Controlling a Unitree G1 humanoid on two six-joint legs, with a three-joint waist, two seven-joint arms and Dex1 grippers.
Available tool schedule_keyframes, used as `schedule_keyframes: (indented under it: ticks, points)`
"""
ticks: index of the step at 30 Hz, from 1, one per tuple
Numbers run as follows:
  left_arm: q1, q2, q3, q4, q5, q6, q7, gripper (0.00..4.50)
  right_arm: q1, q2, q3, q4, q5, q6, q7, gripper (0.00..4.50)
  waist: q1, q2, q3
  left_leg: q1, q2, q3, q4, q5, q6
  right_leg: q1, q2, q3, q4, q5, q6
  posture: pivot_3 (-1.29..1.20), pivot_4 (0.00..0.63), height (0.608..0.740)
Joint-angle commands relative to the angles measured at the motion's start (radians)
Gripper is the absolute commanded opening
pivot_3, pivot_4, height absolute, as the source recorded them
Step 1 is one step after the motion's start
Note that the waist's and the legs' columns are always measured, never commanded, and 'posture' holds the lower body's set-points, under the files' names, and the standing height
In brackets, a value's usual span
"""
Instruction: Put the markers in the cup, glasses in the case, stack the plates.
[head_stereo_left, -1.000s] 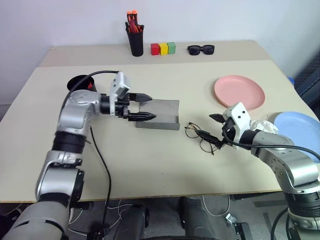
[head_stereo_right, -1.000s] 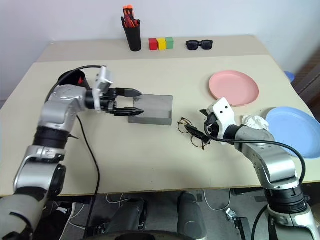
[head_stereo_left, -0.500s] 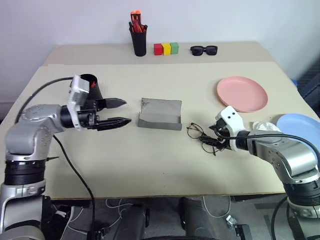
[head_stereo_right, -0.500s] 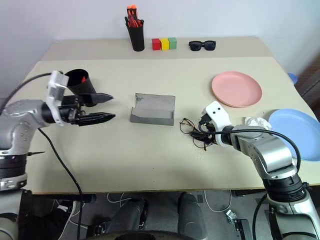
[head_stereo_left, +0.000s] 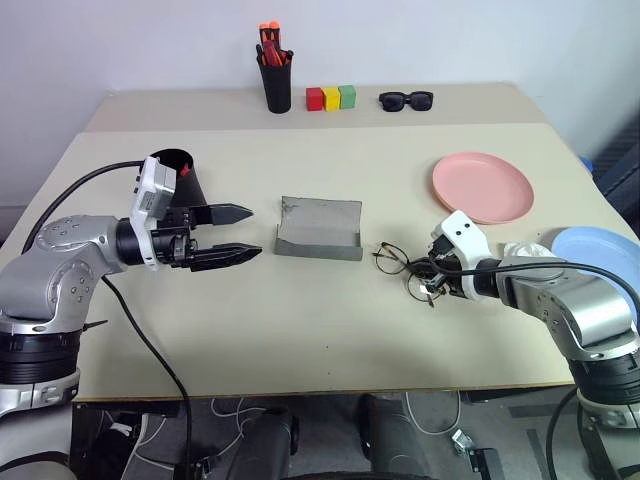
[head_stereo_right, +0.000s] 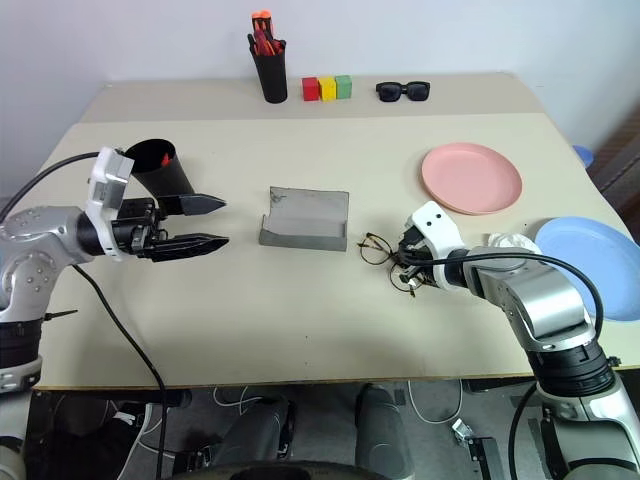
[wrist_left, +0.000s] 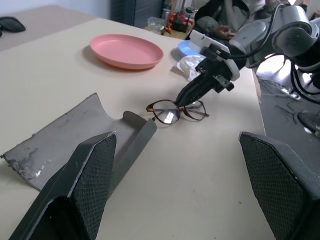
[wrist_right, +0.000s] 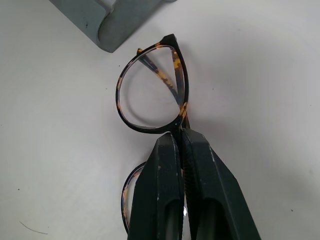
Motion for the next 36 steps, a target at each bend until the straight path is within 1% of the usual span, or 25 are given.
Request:
schedule_keyframes:
  ticks: [1, 4, 7, 9, 11, 12, 15, 17, 20, 23, 25, 28, 31, 36]
  points:
    - [-0.003, 0.018, 0.012, -0.002, -0.006, -0.03, -0.004, 4.03, -0.015, -0.019, -0.032, -0.006, 0.0, 0.001, 0.007, 0.02, 0.0, 0.0, 0.0, 0.0, 0.0, 0.0, 0.0, 0.0, 0.0, 0.0, 0.0, 0.0, 0.0, 0.0, 0.0, 0.0, 0.15, 0.74]
    - [-0.005, 0.02, 0.022, 0.008, -0.019, -0.02, 0.0, 4.03, -0.053, -0.027, -0.06, -0.016, 0.012, -0.007, 0.02, 0.02, -0.001, 0.0, 0.0, 0.0, 0.0, 0.0, 0.0, 0.0, 0.0, 0.0, 0.0, 0.0, 0.0, 0.0, 0.0, 0.0, 0.15, 0.74]
    - [-0.002, 0.027, 0.033, 0.022, -0.025, -0.018, -0.001, 4.03, -0.132, -0.032, -0.101, -0.019, 0.042, 0.006, 0.036, 0.02, -0.004, 0.001, 0.0, 0.0, 0.0, 0.0, 0.0, 0.0, 0.0, -0.001, 0.0, 0.0, 0.0, 0.0, 0.0, 0.0, 0.15, 0.74]
    - [0.004, 0.033, 0.038, 0.027, -0.022, -0.026, -0.003, 4.03, -0.199, -0.016, -0.123, -0.011, 0.064, 0.015, 0.036, 0.02, -0.006, 0.001, 0.0, -0.001, 0.0, 0.0, 0.0, 0.0, 0.0, -0.001, 0.0, 0.0, 0.0, 0.0, 0.0, 0.0, 0.15, 0.74]
    - [0.006, 0.044, 0.045, 0.034, -0.035, -0.006, -0.004, 4.03, -0.271, 0.03, -0.115, 0.011, 0.073, 0.003, 0.026, 0.02, -0.006, 0.001, 0.0, -0.001, 0.0, 0.0, -0.001, 0.0, 0.0, -0.002, 0.0, 0.0, 0.0, 0.0, 0.0, 0.0, 0.15, 0.74]
    - [0.01, 0.047, 0.046, 0.037, -0.028, -0.02, -0.006, 4.03, -0.305, 0.073, -0.101, 0.032, 0.074, -0.008, 0.012, 0.02, -0.008, 0.0, 0.0, -0.001, 0.0, 0.0, -0.001, 0.0, 0.0, -0.002, 0.0, 0.0, 0.0, 0.0, 0.0, 0.0, 0.15, 0.74]
    - [0.016, 0.055, 0.065, 0.045, -0.041, -0.017, -0.006, 4.03, -0.36, 0.165, -0.012, 0.078, 0.027, -0.082, -0.002, 0.02, -0.007, 0.0, 0.0, -0.001, 0.001, 0.0, -0.001, 0.0, 0.0, -0.002, 0.001, 0.0, 0.0, 0.0, 0.0, 0.0, 0.15, 0.74]
    - [0.009, 0.053, 0.107, 0.045, -0.107, 0.043, 0.013, 4.03, -0.396, 0.252, 0.01, 0.133, 0.018, -0.128, -0.019, 0.02, -0.008, 0.0, 0.0, -0.001, 0.001, 0.0, -0.002, 0.0, 0.0, -0.002, 0.001, 0.0, 0.0, 0.0, 0.0, 0.0, 0.15, 0.74]
    - [0.04, 0.09, 0.131, 0.021, -0.147, 0.097, 0.005, 4.03, -0.449, 0.36, 0.073, 0.245, -0.038, -0.243, -0.026, 0.02, -0.009, 0.001, 0.0, -0.005, 0.0, 0.0, -0.001, 0.0, 0.0, -0.007, 0.0, 0.0, 0.002, 0.0, 0.0, 0.0, 0.15, 0.74]
    - [0.092, 0.119, 0.144, -0.025, -0.153, 0.102, 0.009, 4.03, -0.48, 0.428, 0.124, 0.359, -0.096, -0.368, -0.008, 0.02, -0.011, 0.001, 0.0, -0.014, 0.0, 0.0, 0.0, 0.003, -0.005, -0.016, 0.0, 0.0, 0.003, 0.001, -0.001, 0.0, 0.15, 0.74]
    - [0.119, 0.131, 0.153, -0.046, -0.159, 0.1, 0.012, 4.03, -0.485, 0.438, 0.159, 0.415, -0.141, -0.434, 0.013, 0.02, -0.008, 0.001, 0.0, -0.015, 0.0, -0.001, -0.001, 0.004, -0.007, -0.017, 0.0, 0.0, 0.003, 0.001, -0.001, 0.0, 0.15, 0.74]
    - [0.143, 0.136, 0.169, -0.065, -0.158, 0.093, 0.028, 4.03, -0.462, 0.413, 0.232, 0.469, -0.222, -0.54, 0.068, 0.02, -0.006, 0.001, 0.0, -0.015, 0.0, -0.001, 0.0, 0.004, -0.006, -0.017, 0.0, 0.0, 0.003, 0.001, -0.001, 0.0, 0.15, 0.74]
    - [0.169, 0.139, 0.187, -0.079, -0.149, 0.072, 0.034, 4.03, -0.422, 0.397, 0.283, 0.474, -0.268, -0.586, 0.118, 0.02, -0.01, 0.001, 0.0, -0.015, 0.0, -0.001, -0.001, 0.003, -0.005, -0.017, 0.0, 0.0, 0.003, 0.001, -0.001, 0.0, 0.15, 0.74]
    - [0.193, 0.13, 0.204, -0.058, -0.095, -0.038, 0.035, 4.03, -0.395, 0.374, 0.308, 0.485, -0.324, -0.604, 0.156, 0.02, -0.014, 0.001, 0.001, -0.015, 0.0, -0.001, -0.001, 0.003, -0.005, -0.017, 0.001, 0.0, 0.003, 0.001, -0.002, 0.0, 0.15, 0.74]
